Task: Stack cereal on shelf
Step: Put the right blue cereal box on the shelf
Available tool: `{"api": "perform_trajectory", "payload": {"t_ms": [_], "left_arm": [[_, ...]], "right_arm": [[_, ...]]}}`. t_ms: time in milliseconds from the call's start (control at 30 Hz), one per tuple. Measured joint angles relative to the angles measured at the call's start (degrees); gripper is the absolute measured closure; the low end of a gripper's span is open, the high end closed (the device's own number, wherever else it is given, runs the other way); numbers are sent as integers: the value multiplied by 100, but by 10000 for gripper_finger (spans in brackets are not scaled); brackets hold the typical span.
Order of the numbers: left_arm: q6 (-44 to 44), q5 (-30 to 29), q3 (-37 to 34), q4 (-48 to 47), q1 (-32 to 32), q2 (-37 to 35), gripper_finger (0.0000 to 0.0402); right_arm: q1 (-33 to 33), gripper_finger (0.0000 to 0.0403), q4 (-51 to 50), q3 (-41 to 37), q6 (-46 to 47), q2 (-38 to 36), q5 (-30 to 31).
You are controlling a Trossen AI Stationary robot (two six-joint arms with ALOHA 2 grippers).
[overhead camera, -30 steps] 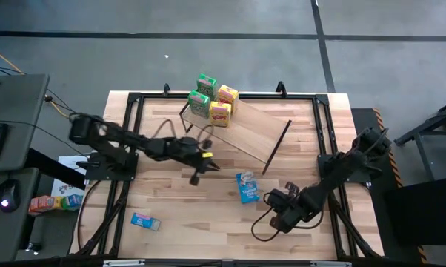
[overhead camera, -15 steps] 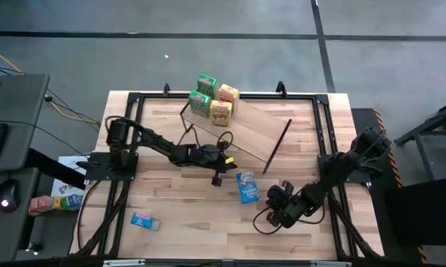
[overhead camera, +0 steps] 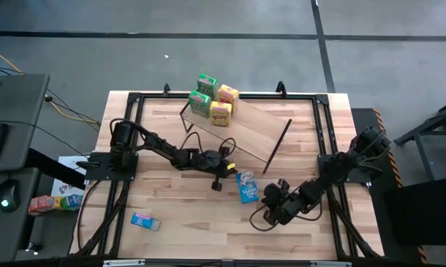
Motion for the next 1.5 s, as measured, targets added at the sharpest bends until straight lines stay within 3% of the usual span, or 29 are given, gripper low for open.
{"api": "perform_trajectory", "payload": {"t_ms": [367, 433, 533, 600, 733, 967, 1100, 1233, 1500], "left_arm": [[-20, -3, -2, -472, -522, -4, 401], [142, -505, -2, -577, -609, -50, 402], [304, -1814, -4, -602, -669, -182, 401], [258, -2212, -4, -324, -646, -190, 401], [20, -2027, 11, 328, -570, -71, 401], [-260, -2021, -7, 489, -528, 222, 401], [-356, -1865, 11, 538, -530, 291, 401], [-531, -1330, 13, 391, -534, 291, 401], [-840, -1232, 13, 239, -790, 270, 401]], "right_arm": [[-25, 403, 0, 0, -35, 0, 41], [-25, 403, 0, 0, -35, 0, -17], [-14, 403, -2, 0, -37, 0, -26], [-16, 403, -15, 2, -67, 0, -14], [-16, 403, -15, 2, -145, 0, -6], [-16, 403, -3, 4, -171, 0, 59], [-16, 403, 3, 4, -200, 0, 96], [-16, 403, 26, 4, -252, 0, 129], [-5, 403, 33, 4, -295, 0, 182]]}}
